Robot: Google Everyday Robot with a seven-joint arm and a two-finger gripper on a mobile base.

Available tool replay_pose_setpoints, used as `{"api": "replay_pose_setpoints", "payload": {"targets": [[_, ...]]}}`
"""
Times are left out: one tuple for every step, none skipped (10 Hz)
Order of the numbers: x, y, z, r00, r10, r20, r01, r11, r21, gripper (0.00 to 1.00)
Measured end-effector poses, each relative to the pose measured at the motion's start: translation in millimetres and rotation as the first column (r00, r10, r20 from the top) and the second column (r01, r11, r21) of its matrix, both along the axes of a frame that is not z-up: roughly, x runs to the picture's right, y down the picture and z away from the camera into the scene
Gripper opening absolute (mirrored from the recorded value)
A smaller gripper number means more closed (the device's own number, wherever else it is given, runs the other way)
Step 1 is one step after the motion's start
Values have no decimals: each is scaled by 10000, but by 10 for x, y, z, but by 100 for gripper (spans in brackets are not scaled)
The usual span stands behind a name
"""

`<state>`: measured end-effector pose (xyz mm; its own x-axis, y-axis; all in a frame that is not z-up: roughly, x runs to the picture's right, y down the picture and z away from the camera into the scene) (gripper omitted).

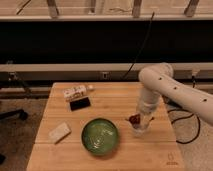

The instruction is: Place the pepper in the ceramic cup

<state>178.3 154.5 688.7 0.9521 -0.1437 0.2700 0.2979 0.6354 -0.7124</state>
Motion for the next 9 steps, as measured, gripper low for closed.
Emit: {"api": "replay_pose_setpoints", "payload": {"targets": [[3, 3, 7, 10000, -32, -10, 32, 10000, 6, 80], [6, 6, 15, 10000, -56, -27, 56, 10000, 21, 80], [13, -1, 20, 10000, -44, -70, 45, 10000, 85, 80], [29, -23, 13, 9999, 16, -118, -14, 9998, 194, 80], [48, -49, -6, 9998, 82, -163, -77, 9996, 284, 80], [66, -87, -35, 9997, 156, -199, -148, 9992, 383, 80], [87, -132, -70, 9994, 260, -229, -248, 9984, 501, 80], [83, -153, -83, 9994, 260, -213, -249, 9984, 505, 80], [64, -139, -65, 9996, 197, -185, -188, 9988, 452, 80]]}}
